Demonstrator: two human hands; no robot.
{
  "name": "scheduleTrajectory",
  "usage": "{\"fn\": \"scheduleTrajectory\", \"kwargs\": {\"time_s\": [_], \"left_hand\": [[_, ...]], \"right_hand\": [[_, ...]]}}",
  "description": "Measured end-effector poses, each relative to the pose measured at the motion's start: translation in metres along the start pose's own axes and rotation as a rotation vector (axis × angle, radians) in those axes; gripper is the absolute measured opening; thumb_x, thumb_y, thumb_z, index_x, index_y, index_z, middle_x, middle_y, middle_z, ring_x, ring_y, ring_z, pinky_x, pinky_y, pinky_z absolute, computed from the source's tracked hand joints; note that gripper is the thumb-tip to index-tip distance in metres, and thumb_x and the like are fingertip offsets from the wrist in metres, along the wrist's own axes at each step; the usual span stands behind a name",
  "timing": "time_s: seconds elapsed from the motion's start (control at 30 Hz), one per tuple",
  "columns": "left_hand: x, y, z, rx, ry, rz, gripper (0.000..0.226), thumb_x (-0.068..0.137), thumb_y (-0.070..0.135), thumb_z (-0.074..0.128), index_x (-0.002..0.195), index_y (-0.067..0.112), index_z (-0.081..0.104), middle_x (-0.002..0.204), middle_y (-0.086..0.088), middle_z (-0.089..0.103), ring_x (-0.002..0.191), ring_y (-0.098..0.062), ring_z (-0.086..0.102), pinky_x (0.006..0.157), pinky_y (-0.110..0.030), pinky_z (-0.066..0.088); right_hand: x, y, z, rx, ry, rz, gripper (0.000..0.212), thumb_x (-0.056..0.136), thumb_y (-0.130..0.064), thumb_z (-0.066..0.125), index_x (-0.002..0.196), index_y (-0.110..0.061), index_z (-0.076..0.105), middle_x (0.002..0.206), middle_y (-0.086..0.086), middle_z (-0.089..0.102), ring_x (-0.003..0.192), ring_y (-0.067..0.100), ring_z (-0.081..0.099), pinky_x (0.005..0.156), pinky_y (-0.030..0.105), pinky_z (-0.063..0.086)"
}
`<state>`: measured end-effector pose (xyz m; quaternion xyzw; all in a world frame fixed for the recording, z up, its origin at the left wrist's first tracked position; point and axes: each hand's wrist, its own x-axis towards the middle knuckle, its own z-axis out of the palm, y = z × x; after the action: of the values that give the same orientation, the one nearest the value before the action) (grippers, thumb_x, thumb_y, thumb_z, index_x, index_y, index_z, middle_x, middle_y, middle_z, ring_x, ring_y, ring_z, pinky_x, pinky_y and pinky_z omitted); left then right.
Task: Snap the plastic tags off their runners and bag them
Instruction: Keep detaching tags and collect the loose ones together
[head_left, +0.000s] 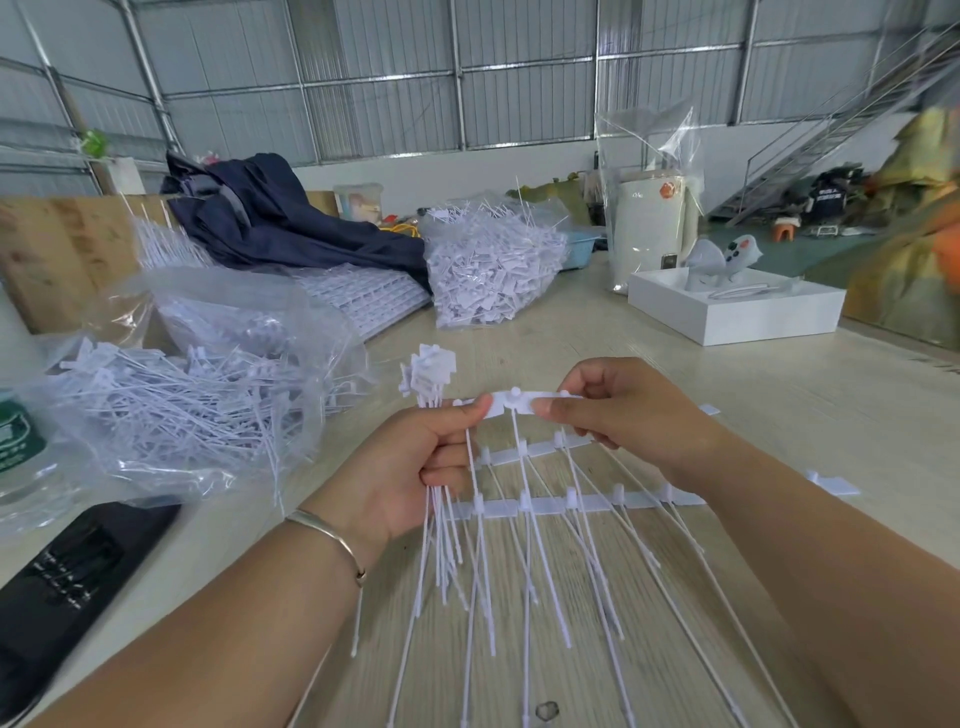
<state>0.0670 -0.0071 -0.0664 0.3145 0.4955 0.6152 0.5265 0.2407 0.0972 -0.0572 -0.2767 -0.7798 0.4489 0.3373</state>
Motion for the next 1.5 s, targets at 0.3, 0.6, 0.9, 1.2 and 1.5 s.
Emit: {"fn": "scheduleTrajectory", "kwargs": {"time_s": [0.3,0.6,0.9,1.2,1.5], "left_hand": [[-0.013,0.005,0.009,-0.146,-0.408,-0.062,0.014,0.077,0.021,0.073,0.066,0.015,0.067,0.047,0.01,0.029,0.038,-0.006,0.013,0.031,-0.012,0.016],[-0.007,-0.001,0.012,-0.148,-0.259,-0.005,0.026,0.081,0.028,0.067,0.07,0.016,0.047,0.054,0.007,0.035,0.035,-0.002,0.025,0.035,-0.015,0.008],[-0.004,-0.003,0.01,-0.047,-0.17,-0.033,0.014,0.082,0.023,0.063,0.083,0.013,0.054,0.055,0.006,0.039,0.036,-0.002,0.025,0.031,-0.014,0.01],[-0.003,-0.004,0.009,0.102,-0.098,0.011,0.022,0.07,0.022,0.067,0.068,0.015,0.046,0.045,0.007,0.029,0.032,-0.004,0.019,0.03,-0.016,0.015],[-0.004,-0.005,0.009,0.205,-0.068,0.016,0.042,0.086,0.013,0.061,0.051,0.019,0.039,0.042,0.006,0.026,0.031,-0.006,0.018,0.03,-0.017,0.017]], "right_hand": [[-0.006,-0.003,0.013,0.545,-0.396,0.163,0.04,0.068,-0.029,0.08,0.1,-0.012,0.064,0.071,0.003,0.06,0.062,0.009,0.053,0.059,0.019,0.043],[-0.007,-0.012,0.012,0.447,-0.218,0.027,0.02,0.071,-0.033,0.07,0.076,-0.014,0.064,0.074,0.002,0.064,0.068,0.012,0.055,0.061,0.019,0.045],[-0.004,-0.009,0.013,0.093,0.098,-0.179,0.003,0.087,-0.008,0.068,0.086,-0.007,0.07,0.061,-0.001,0.058,0.054,0.005,0.051,0.055,0.01,0.037],[-0.004,-0.007,0.009,0.06,-0.013,-0.147,0.003,0.084,-0.014,0.073,0.081,-0.016,0.073,0.064,0.013,0.06,0.056,0.012,0.049,0.052,0.015,0.035],[-0.005,-0.014,0.002,0.14,-0.104,-0.008,0.016,0.083,0.001,0.067,0.074,-0.01,0.075,0.047,-0.004,0.049,0.046,0.011,0.037,0.051,0.022,0.032]]}}
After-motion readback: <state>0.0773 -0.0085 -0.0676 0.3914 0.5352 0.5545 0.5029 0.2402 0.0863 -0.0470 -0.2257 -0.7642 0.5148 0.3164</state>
